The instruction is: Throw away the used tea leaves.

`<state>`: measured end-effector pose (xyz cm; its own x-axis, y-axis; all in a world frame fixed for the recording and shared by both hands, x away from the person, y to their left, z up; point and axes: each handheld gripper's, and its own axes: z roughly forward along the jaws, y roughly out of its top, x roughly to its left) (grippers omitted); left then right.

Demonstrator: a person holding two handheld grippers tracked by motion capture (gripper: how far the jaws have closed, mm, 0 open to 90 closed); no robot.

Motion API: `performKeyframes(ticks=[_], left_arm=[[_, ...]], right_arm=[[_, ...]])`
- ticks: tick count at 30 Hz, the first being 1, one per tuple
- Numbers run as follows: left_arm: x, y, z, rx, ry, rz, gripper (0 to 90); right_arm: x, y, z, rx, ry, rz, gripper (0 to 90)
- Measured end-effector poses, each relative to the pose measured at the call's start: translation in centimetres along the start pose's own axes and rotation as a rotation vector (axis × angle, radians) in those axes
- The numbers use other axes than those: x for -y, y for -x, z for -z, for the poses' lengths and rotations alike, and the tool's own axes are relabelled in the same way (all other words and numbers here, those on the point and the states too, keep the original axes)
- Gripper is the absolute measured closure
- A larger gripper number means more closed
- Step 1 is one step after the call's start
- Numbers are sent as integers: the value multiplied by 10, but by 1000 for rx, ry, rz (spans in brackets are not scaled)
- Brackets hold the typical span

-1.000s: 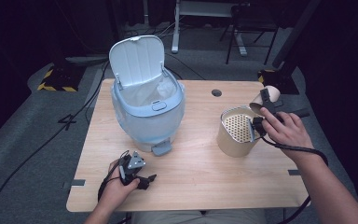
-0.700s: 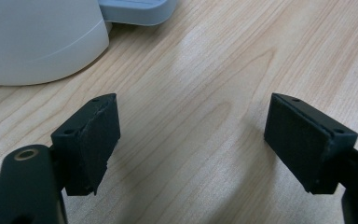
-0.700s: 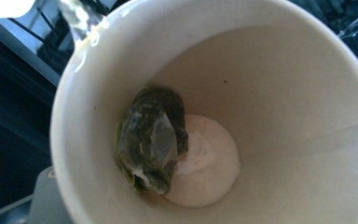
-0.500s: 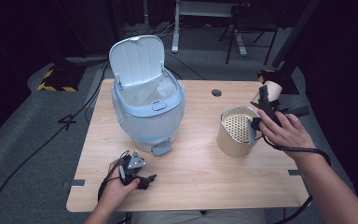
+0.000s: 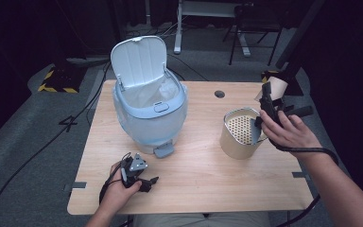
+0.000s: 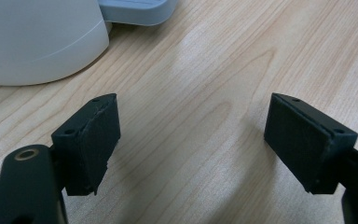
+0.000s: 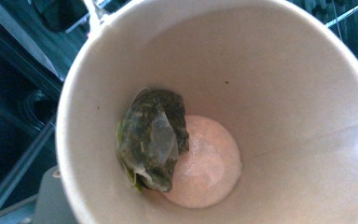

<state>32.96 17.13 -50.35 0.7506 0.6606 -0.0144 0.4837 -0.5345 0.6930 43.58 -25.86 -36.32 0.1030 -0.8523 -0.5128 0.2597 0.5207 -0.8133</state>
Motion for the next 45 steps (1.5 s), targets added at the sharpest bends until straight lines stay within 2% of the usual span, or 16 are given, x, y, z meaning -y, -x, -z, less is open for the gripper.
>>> performKeyframes(ticks=[4, 8, 13, 23, 26, 28, 30, 31, 32, 38, 40, 41, 42, 43, 44, 45], left_arm=[[0, 0, 0, -1, 0, -1, 190], [0, 0, 0, -2, 1, 0, 190], [0, 0, 0, -1, 1, 0, 192], [0, 0, 0, -2, 1, 0, 193], [0, 0, 0, -2, 1, 0, 193], [0, 0, 0, -2, 1, 0, 193], [0, 0, 0, 0, 0, 0, 194], [0, 0, 0, -1, 1, 0, 194], [0, 0, 0, -2, 2, 0, 193], [0, 0, 0, -2, 1, -1, 194], [0, 0, 0, -2, 1, 0, 193], [0, 0, 0, -1, 1, 0, 194], [0, 0, 0, -1, 2, 0, 194], [0, 1, 0, -1, 1, -1, 194], [0, 1, 0, -1, 1, -1, 194], [0, 1, 0, 0, 1, -1, 194]], right_arm=[[0, 3, 0, 23, -24, 57, 299], [1, 8, -1, 18, -68, 55, 302], [1, 12, 0, 44, -69, 88, 303], [1, 18, 1, 58, -49, 93, 301], [1, 18, 2, 51, -68, 71, 301], [-11, 11, 6, 51, 6, 144, 301], [-13, 11, 5, 36, 0, 110, 302], [-14, 10, 5, 27, -13, 112, 302], [-17, 10, 5, 29, 16, 128, 302], [-18, 13, 5, 41, 15, 112, 302], [-12, 17, 2, 37, -31, 81, 302], [-16, 15, 3, 44, -29, 127, 302], [-20, 14, 5, 52, 30, 178, 303], [-21, 14, 5, 63, 38, 169, 302], [-22, 13, 6, 58, 4, 135, 303], [-22, 13, 5, 59, 19, 154, 303]])
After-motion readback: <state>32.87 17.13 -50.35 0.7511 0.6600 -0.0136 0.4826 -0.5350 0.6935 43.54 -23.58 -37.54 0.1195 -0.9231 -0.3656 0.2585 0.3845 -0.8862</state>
